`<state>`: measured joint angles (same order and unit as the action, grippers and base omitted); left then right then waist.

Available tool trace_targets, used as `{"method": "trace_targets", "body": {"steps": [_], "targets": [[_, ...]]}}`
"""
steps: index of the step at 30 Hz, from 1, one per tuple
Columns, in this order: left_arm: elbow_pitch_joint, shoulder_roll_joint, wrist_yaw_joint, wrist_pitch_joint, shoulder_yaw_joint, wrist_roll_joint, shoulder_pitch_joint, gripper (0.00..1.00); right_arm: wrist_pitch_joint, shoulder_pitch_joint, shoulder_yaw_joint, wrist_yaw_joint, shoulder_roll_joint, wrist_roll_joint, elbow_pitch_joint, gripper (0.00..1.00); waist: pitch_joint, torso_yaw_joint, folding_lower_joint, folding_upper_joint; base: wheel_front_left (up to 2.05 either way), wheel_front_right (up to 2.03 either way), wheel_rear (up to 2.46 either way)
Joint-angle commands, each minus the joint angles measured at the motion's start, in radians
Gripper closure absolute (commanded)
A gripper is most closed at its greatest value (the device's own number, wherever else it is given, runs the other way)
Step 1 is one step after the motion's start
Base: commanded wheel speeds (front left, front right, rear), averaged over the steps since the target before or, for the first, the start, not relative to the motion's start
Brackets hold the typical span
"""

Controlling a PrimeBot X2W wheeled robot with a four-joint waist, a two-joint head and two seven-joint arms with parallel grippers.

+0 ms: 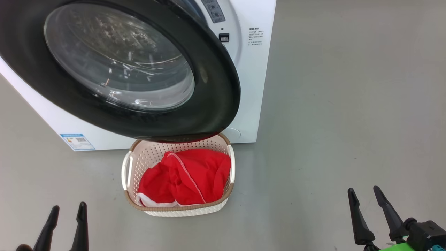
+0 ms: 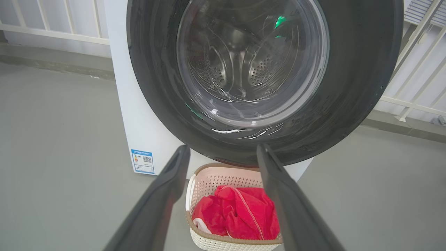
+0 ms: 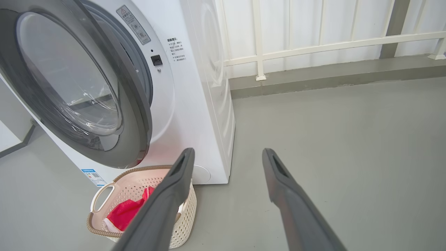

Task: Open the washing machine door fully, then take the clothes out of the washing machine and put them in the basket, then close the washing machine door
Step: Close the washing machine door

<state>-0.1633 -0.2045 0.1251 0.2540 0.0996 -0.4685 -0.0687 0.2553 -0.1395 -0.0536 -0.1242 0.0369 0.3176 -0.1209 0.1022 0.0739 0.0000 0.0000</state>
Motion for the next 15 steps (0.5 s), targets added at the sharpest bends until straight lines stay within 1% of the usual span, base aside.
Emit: {"method": "trace_targets", "body": {"steps": [1, 12, 13, 14, 15], "targets": [[0.029, -0.013, 0.006, 0.008, 0.042, 0.009, 0.016, 0.00, 0.006, 0.022, 0.020, -0.007, 0.013, 0.002, 0.026, 0.00, 0.000, 0.000, 0.0000, 0.0000, 0.00, 0.00, 0.00], [0.030, -0.007, 0.006, 0.008, 0.037, 0.020, 0.021, 0.00, 0.006, 0.028, 0.026, -0.007, 0.013, 0.006, 0.025, 0.00, -0.003, 0.008, 0.0000, 0.0000, 0.00, 0.00, 0.00], [0.031, -0.006, 0.006, 0.008, 0.035, 0.021, 0.023, 0.00, 0.006, 0.029, 0.029, -0.007, 0.013, 0.007, 0.025, 0.25, -0.002, 0.011, 0.0000, 0.0000, 0.00, 0.00, 0.00], [0.031, -0.004, 0.006, 0.008, 0.032, 0.021, 0.025, 0.00, 0.006, 0.031, 0.032, -0.007, 0.013, 0.009, 0.025, 0.55, -0.001, 0.014, 0.0000, 0.0000, 0.00, 0.00, 0.00], [0.031, -0.003, 0.006, 0.008, 0.029, 0.022, 0.028, 0.00, 0.006, 0.033, 0.035, -0.007, 0.013, 0.012, 0.025, 0.78, 0.000, 0.019, 0.0000, 0.0000, 0.00, 0.00, 0.00]]}}
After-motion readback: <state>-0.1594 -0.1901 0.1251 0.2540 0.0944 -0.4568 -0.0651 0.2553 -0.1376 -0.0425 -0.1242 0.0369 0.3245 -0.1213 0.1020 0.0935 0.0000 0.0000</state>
